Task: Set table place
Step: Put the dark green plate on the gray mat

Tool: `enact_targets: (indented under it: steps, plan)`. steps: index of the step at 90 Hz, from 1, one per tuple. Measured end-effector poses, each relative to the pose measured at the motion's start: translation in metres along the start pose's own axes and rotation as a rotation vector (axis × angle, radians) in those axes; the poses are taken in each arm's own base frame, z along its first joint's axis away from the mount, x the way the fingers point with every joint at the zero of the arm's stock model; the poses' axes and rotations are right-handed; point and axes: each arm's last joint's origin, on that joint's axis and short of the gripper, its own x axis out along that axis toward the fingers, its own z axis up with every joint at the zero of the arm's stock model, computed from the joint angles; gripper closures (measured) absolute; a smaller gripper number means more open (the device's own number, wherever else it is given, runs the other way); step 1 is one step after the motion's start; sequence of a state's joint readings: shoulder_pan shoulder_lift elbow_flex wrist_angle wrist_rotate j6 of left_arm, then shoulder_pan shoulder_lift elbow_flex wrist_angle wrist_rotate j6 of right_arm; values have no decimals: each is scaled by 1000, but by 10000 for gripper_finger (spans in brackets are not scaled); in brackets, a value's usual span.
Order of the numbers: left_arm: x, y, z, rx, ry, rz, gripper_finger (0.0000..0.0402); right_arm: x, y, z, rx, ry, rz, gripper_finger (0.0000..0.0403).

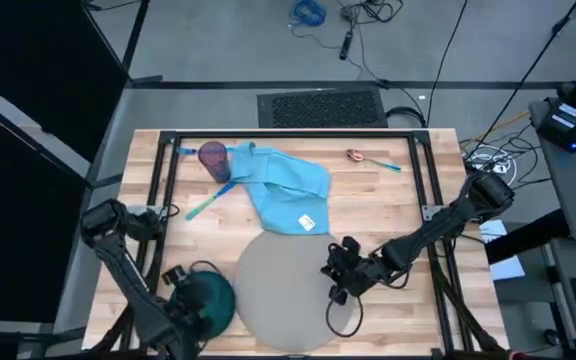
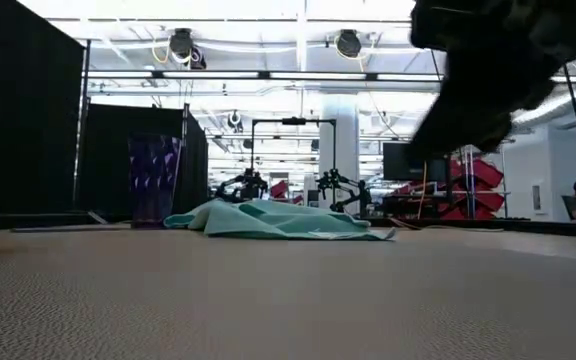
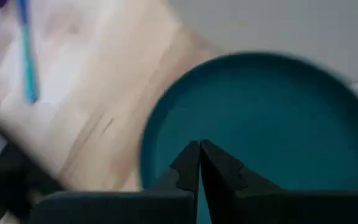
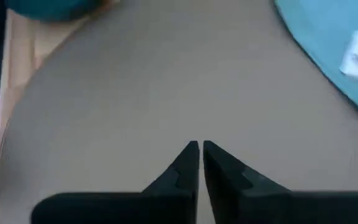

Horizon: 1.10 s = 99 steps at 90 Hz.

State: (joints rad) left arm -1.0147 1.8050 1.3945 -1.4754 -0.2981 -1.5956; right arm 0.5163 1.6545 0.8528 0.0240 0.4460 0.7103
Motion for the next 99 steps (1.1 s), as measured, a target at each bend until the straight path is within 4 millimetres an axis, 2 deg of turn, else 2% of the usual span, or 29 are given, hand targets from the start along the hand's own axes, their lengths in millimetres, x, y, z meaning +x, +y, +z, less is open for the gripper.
enact_targets:
  steps: [13, 24, 36, 47, 56, 68, 85, 92, 99]
  plan:
    - [3, 2, -10, 31, 107, 21, 402, 28, -3, 15, 45, -141, 82, 317]
    - [12, 11, -19, 79, 219, 120, 402, 53, -13, 28, 122, -190, 254, 268]
    - [21, 20, -36, 67, 366, 226, 402, 72, -23, 30, 148, -203, 348, 228]
    - [22, 25, -51, 57, 379, 260, 402, 79, -26, 26, 147, -194, 359, 207]
    - [15, 31, -58, 46, 246, 214, 402, 79, -26, 26, 153, -192, 362, 199]
    - [-10, 52, -54, -49, 2, 24, 402, 78, -24, 27, 155, -196, 374, 198]
    - [-50, 96, -30, -155, -337, -299, 402, 78, -23, 31, 150, -187, 398, 199]
    - [-56, 119, -18, -211, -420, -384, 402, 78, -21, 33, 143, -187, 411, 199]
    - [-54, 136, -9, -309, -412, -427, 402, 77, -19, 33, 133, -191, 421, 199]
